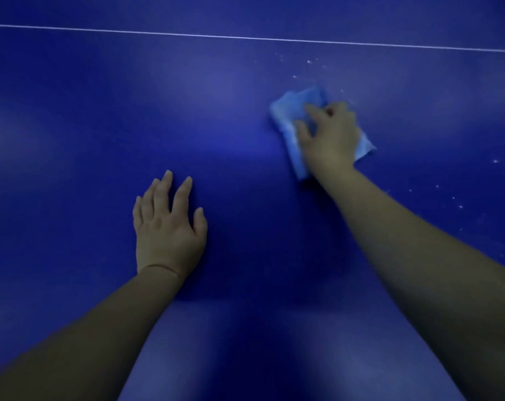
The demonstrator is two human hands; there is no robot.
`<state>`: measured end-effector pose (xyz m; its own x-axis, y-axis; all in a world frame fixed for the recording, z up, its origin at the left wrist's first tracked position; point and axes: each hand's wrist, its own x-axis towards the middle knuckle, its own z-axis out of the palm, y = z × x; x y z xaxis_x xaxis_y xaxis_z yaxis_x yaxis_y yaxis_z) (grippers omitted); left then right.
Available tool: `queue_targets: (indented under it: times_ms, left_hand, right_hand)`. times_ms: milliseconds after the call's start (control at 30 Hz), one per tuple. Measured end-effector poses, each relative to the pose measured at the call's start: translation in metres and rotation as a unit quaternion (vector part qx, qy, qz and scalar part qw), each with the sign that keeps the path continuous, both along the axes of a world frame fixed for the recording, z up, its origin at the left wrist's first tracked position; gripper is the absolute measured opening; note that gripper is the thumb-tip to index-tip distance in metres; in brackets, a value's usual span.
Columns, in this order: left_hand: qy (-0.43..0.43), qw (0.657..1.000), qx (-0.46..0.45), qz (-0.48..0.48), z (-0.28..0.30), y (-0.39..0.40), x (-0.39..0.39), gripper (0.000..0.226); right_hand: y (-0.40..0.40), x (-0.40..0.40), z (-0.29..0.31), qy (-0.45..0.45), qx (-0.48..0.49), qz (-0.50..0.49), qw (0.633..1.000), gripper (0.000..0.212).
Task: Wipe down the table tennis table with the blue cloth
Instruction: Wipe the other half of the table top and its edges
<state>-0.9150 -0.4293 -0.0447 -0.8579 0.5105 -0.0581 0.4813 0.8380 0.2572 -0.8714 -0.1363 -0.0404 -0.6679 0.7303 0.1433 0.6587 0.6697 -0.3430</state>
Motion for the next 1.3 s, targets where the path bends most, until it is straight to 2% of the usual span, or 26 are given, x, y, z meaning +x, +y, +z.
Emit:
queue_targets:
  times_ms: [67, 133, 200, 267, 333, 400, 433, 500, 567, 633, 733, 833, 967, 1000, 1067, 1133, 1167, 1233, 1300]
  left_hand:
    - [-0.002, 1.0, 0.001, 0.0, 0.0, 0.001, 0.001, 0.054]
    - [-0.004, 1.0, 0.0, 0.001, 0.001, 0.001, 0.0, 0.058]
    - [-0.006, 1.0, -0.002, 0.001, 0.003, 0.002, 0.0, 0.059]
    - [-0.006, 1.0, -0.002, 0.001, 0.003, 0.002, 0.0, 0.06]
    - [-0.006, 1.0, -0.002, 0.002, 0.004, 0.002, 0.001, 0.06]
    - [-0.003, 1.0, 0.0, 0.002, 0.003, 0.001, 0.001, 0.06]
    - [-0.001, 1.0, 0.002, 0.001, 0.003, 0.001, 0.001, 0.059]
    - [-0.002, 1.0, 0.001, 0.0, 0.004, 0.002, 0.002, 0.059]
    - [-0.008, 1.0, -0.001, 0.001, 0.004, 0.004, 0.001, 0.059]
    - [-0.011, 1.0, -0.001, 0.001, 0.005, 0.004, 0.001, 0.059]
    - [-0.009, 1.0, -0.005, -0.003, 0.006, 0.003, 0.002, 0.061]
    - [-0.008, 1.0, -0.002, -0.004, 0.005, 0.002, 0.001, 0.061]
    - [-0.007, 1.0, -0.005, -0.004, 0.005, 0.002, 0.001, 0.061]
    - [-0.007, 1.0, -0.006, -0.005, 0.005, 0.002, 0.001, 0.061]
    - [-0.005, 1.0, -0.003, -0.003, 0.005, 0.002, 0.001, 0.061]
    - [-0.002, 1.0, -0.001, -0.004, 0.005, 0.002, 0.002, 0.06]
    - [-0.002, 1.0, 0.0, -0.005, 0.005, 0.003, 0.002, 0.06]
    - [-0.004, 1.0, 0.001, -0.006, 0.005, 0.002, 0.001, 0.061]
    - [-0.006, 1.0, 0.001, -0.005, 0.005, 0.001, 0.001, 0.061]
  right_hand:
    - [0.012, 0.016, -0.003, 0.022, -0.002, -0.156, 0.987, 0.037]
    - [-0.013, 0.028, -0.007, 0.043, -0.008, -0.225, 0.973, 0.036]
    - [-0.049, 0.024, -0.008, 0.065, -0.016, -0.161, 0.985, 0.034]
    - [-0.058, -0.003, -0.005, 0.072, -0.016, -0.01, 0.997, 0.033]
    - [-0.042, -0.044, 0.004, 0.033, -0.021, 0.13, 0.991, 0.034]
    - [-0.011, -0.076, 0.007, -0.002, -0.011, 0.166, 0.986, 0.038]
    - [0.009, -0.082, 0.006, -0.013, -0.009, 0.125, 0.992, 0.039]
    - [0.048, -0.069, 0.001, -0.007, 0.006, -0.052, 0.999, 0.039]
    - [0.054, -0.032, -0.004, 0.023, 0.007, -0.224, 0.974, 0.038]
    - [0.025, -0.004, -0.011, 0.045, 0.002, -0.268, 0.962, 0.036]
    - [-0.008, -0.003, -0.014, 0.056, 0.016, -0.171, 0.984, 0.035]
    - [0.028, -0.037, -0.007, 0.007, 0.041, -0.078, 0.996, 0.036]
    - [0.072, -0.069, 0.001, 0.006, 0.012, -0.164, 0.986, 0.035]
    - [0.063, -0.074, 0.001, 0.008, 0.007, -0.146, 0.989, 0.035]
    - [0.03, -0.076, -0.001, 0.013, -0.006, -0.007, 1.0, 0.036]
    - [-0.001, -0.058, -0.004, 0.032, -0.016, 0.15, 0.988, 0.036]
    - [-0.004, -0.045, -0.008, 0.042, -0.013, 0.179, 0.983, 0.036]
    - [0.016, -0.023, -0.012, 0.048, 0.007, 0.121, 0.991, 0.036]
    - [0.057, -0.012, -0.013, 0.023, 0.043, -0.014, 0.999, 0.037]
